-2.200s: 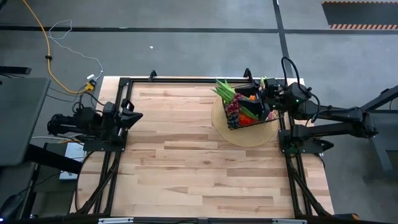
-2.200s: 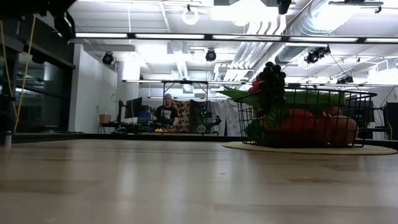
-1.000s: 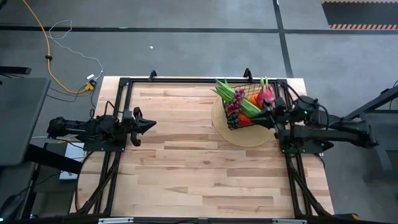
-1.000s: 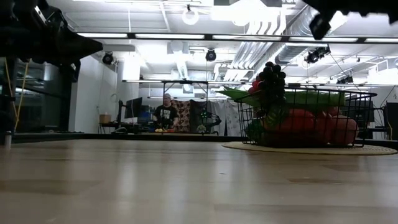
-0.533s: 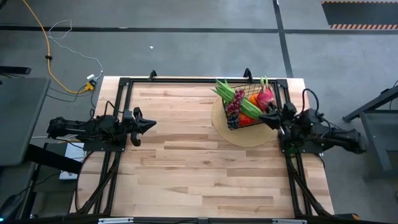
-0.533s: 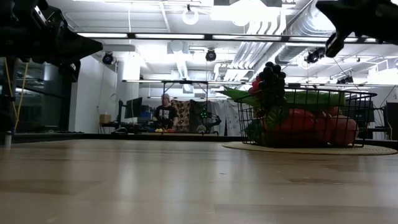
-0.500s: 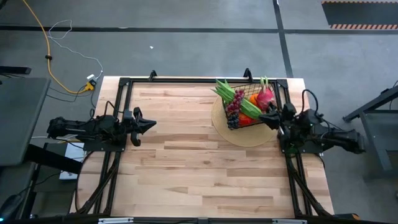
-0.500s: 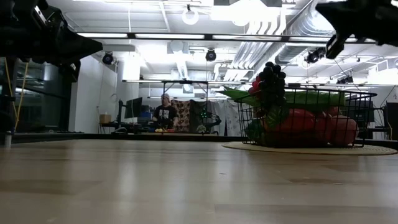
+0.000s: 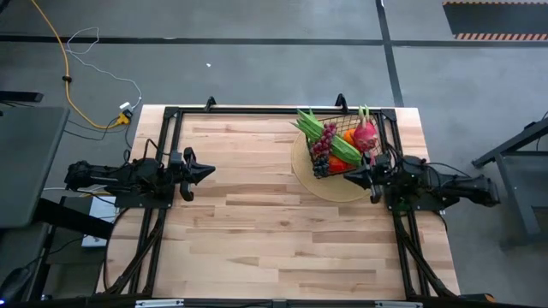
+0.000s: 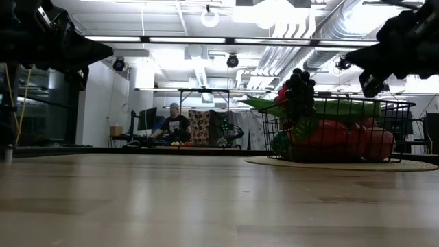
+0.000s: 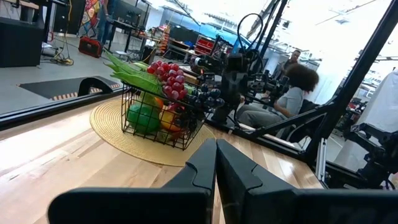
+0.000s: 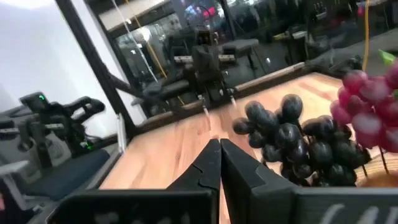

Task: Build produce basket
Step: Return to Home Position

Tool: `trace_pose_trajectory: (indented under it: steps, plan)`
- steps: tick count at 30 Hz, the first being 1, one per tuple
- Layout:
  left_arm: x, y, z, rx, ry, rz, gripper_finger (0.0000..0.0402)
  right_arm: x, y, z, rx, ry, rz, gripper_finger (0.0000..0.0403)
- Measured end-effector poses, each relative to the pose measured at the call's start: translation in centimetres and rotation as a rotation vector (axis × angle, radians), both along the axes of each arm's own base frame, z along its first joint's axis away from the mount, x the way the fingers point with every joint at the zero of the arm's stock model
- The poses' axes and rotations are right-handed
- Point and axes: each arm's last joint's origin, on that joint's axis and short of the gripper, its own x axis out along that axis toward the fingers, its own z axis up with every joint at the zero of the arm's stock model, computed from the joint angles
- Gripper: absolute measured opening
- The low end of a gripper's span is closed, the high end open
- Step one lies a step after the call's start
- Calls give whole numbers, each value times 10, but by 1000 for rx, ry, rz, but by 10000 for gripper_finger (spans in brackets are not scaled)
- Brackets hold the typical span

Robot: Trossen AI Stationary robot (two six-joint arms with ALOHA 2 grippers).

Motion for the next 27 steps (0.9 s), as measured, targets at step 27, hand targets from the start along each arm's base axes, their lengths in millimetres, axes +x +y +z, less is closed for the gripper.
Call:
trace_pose_trajectory:
  steps: [27]
  plan:
    - [0, 0, 0, 0, 0, 0, 1, 1, -1, -2, 100, 30, -11, 0]
